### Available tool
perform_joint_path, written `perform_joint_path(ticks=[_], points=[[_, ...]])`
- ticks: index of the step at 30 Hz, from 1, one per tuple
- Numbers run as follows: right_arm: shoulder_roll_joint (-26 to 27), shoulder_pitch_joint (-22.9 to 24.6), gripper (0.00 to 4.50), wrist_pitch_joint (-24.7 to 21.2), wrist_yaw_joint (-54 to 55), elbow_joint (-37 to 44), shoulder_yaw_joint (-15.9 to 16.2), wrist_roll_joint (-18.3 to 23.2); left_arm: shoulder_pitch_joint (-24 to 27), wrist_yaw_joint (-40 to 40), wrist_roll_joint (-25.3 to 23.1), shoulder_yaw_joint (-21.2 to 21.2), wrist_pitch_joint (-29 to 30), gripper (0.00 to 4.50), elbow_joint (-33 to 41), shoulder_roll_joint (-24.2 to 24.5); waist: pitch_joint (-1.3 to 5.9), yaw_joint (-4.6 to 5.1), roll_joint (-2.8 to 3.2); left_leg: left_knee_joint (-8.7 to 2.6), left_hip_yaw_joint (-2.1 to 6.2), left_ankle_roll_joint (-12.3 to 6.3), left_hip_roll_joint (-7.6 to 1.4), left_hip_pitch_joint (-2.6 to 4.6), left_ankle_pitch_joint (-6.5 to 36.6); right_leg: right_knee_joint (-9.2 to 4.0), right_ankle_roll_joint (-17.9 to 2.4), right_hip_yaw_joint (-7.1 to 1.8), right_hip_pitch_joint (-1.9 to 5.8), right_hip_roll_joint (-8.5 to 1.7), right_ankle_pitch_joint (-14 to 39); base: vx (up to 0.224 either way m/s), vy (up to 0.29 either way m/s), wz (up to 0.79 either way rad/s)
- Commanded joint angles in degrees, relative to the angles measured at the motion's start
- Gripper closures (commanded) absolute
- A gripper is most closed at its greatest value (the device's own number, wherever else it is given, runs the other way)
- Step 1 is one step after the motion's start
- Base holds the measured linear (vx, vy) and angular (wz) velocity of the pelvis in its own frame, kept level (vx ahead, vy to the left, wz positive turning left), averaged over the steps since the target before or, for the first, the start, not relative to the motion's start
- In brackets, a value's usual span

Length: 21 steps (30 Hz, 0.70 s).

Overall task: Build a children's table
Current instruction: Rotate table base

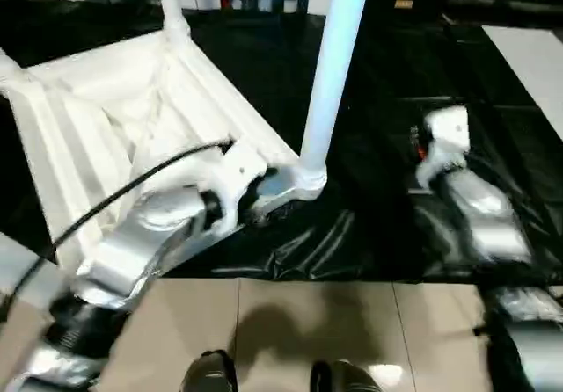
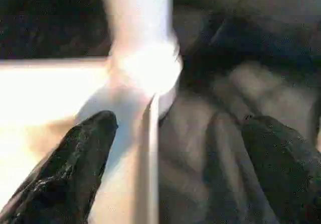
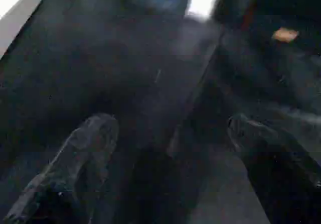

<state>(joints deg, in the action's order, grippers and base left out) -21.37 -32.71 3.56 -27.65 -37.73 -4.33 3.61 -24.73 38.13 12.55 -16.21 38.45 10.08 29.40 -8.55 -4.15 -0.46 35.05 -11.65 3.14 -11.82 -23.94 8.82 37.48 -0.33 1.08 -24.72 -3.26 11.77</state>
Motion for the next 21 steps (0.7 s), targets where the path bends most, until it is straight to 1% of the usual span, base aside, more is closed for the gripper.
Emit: perform_joint_path(ticks=[1,2,3,4,5,6,7,8,9,10,11,12,13,14,15,16,18,19,21], points=[[-1.8,3.6,0.5,-5.3,-4.0,9.0,2.3,-0.1,0.4,-2.8,-3.6,-1.0,2.4,0.03,2.4,0.2,6.69,-0.15,-0.15,-3.08,0.58,-3.41,-0.82,1.82,5.3,-3.67,-14.9,-1.9,4.42,-2.86,-2.6,0.0,0.0,0.0],[-1.9,3.8,0.5,-5.6,-4.2,9.3,2.4,0.0,0.4,-2.9,-3.7,-1.0,2.5,0.03,2.5,0.2,6.68,-0.37,-0.09,-3.09,0.63,-3.12,-0.96,1.87,5.7,-3.75,-14.4,-1.93,4.38,-2.95,-1.6,0.0,0.0,0.0],[-2.6,5.6,0.5,-7.6,-5.5,12.6,3.0,0.8,0.5,-3.9,-4.4,-1.1,3.5,0.03,3.0,0.5,6.77,-0.29,0.0,-3.16,0.72,-2.71,-0.95,1.84,6.4,-3.91,-13.8,-1.92,4.34,-3.04,0.5,0.0,0.0,0.0],[-4.7,9.7,0.5,-10.8,-8.9,20.3,5.1,2.3,1.1,-5.3,-5.9,-1.5,4.9,0.2,3.7,1.1,6.89,-0.3,-0.01,-3.14,0.69,-2.4,-0.96,1.93,7.0,-4.15,-13.3,-1.93,4.19,-2.98,2.3,0.0,0.0,0.0],[-5.6,11.6,0.5,-12.6,-10.3,24.1,5.9,3.2,1.5,-6.1,-5.8,-1.2,6.3,0.2,4.3,1.0,6.84,-0.57,-0.04,-3.19,0.77,-2.31,-1.09,1.99,7.4,-4.27,-12.8,-1.98,4.18,-3.06,2.9,0.0,0.0,0.0],[-5.6,11.6,0.5,-12.6,-10.3,24.1,5.9,3.2,1.5,-6.1,-5.8,-1.2,6.3,0.3,4.3,1.0,6.92,-0.61,0.01,-3.22,0.82,-2.32,-1.08,1.93,7.6,-4.35,-12.1,-1.99,4.06,-3.11,3.9,0.0,0.0,0.0],[-6.9,14.1,0.5,-15.4,-12.0,29.6,6.6,4.7,2.2,-8.0,-5.2,-0.2,9.0,0.38,5.1,0.5,6.64,-0.34,-0.07,-3.46,0.75,-1.7,-0.9,1.97,10.0,-4.88,-11.6,-1.89,3.78,-3.05,8.5,0.0,0.0,0.0],[-7.4,15.4,0.5,-17.3,-12.6,32.4,6.9,5.7,2.5,-9.1,-5.1,0.2,10.4,0.41,5.2,0.2,6.54,-0.51,0.04,-3.56,0.8,-1.04,-1.05,2.27,11.5,-5.13,-11.1,-1.95,3.71,-3.13,11.2,0.0,0.0,0.0],[-7.5,15.8,0.5,-17.9,-12.8,33.4,7.0,6.0,2.6,-9.4,-5.1,0.4,10.8,0.5,5.2,0.1,6.24,-0.58,0.06,-3.7,0.8,-0.11,-1.16,2.9,14.9,-5.84,-10.0,-2.08,3.16,-3.24,17.0,0.0,0.0,0.0],[-8.1,16.9,0.5,-19.7,-13.4,36.1,7.3,6.7,2.8,-10.0,-5.0,0.9,12.3,0.5,5.2,-0.3,6.39,-0.37,0.09,-3.9,1.1,0.72,-0.99,2.83,16.1,-6.01,-9.1,-1.95,3.39,-3.33,20.6,0.0,0.0,0.0],[-8.5,17.8,0.5,-21.3,-14.2,38.4,7.9,7.6,3.0,-9.6,-4.4,1.0,13.6,0.59,5.2,-0.3,6.63,-0.51,0.14,-3.93,1.17,0.98,-1.05,2.89,15.8,-6.05,-8.6,-1.94,3.47,-3.34,20.7,0.0,0.0,0.0],[-8.8,18.5,0.5,-22.4,-14.9,40.0,8.4,8.0,3.1,-9.4,-3.8,1.6,14.6,0.71,5.0,-0.8,6.81,-0.65,0.13,-3.9,1.18,0.91,-1.11,3.08,15.1,-6.11,-8.3,-2.03,3.16,-3.27,19.4,0.0,0.0,0.0],[-9.1,19.1,0.5,-23.2,-15.4,41.4,8.8,7.8,3.2,-9.3,-3.8,1.9,15.2,0.8,4.7,-1.2,6.86,-0.6,0.1,-4.05,1.28,0.92,-1.01,2.78,14.8,-6.11,-8.3,-1.94,3.23,-3.21,19.0,0.0,0.0,0.0],[-8.9,19.4,0.5,-24.1,-15.6,42.6,9.1,8.1,3.2,-9.2,-3.7,2.2,15.2,0.8,3.9,-1.6,6.94,-0.72,0.26,-4.03,1.27,0.98,-1.01,2.88,15.2,-6.27,-8.1,-1.96,3.1,-3.22,19.4,0.0,0.0,0.0],[-8.8,19.8,0.5,-25.4,-15.6,44.1,9.3,8.4,3.1,-9.3,-3.7,2.6,15.3,0.93,3.1,-2.2,7.04,-0.65,-0.01,-4.01,1.23,1.04,-0.95,3.03,16.2,-6.46,-7.8,-1.96,2.88,-3.16,20.3,0.0,0.0,0.0],[-8.5,20.0,0.5,-26.9,-15.5,45.6,9.6,8.9,2.8,-8.6,-3.6,2.3,14.8,0.93,1.9,-2.3,7.1,-0.74,-0.06,-4.07,1.35,1.16,-0.86,3.04,17.0,-6.62,-7.1,-1.93,2.88,-3.18,21.9,0.0,0.0,0.0],[-8.3,20.2,0.5,-28.1,-15.6,46.7,9.9,9.5,2.6,-8.3,-3.3,2.1,14.3,1.11,0.9,-2.6,7.34,-0.78,0.06,-4.06,1.48,1.47,-0.83,3.24,18.3,-6.84,-6.1,-1.91,2.6,-3.29,24.0,0.0,0.0,0.0],[-8.3,20.3,0.5,-28.0,-15.6,47.0,10.8,8.8,2.1,-8.4,-4.0,1.4,13.1,1.31,-1.2,-2.5,7.47,-0.81,0.08,-4.09,1.58,1.68,-0.79,3.08,18.4,-6.92,-5.6,-1.88,2.67,-3.34,24.6,0.0,0.0,0.0],[-8.4,20.4,0.5,-28.6,-15.4,47.6,11.7,8.2,1.5,-8.8,-4.7,0.8,12.1,1.35,-3.6,-2.5,7.53,-0.75,0.09,-4.09,1.63,1.97,-0.68,3.18,19.6,-7.19,-4.8,-1.8,2.39,-3.26,25.7,0.0,0.0,0.0]])
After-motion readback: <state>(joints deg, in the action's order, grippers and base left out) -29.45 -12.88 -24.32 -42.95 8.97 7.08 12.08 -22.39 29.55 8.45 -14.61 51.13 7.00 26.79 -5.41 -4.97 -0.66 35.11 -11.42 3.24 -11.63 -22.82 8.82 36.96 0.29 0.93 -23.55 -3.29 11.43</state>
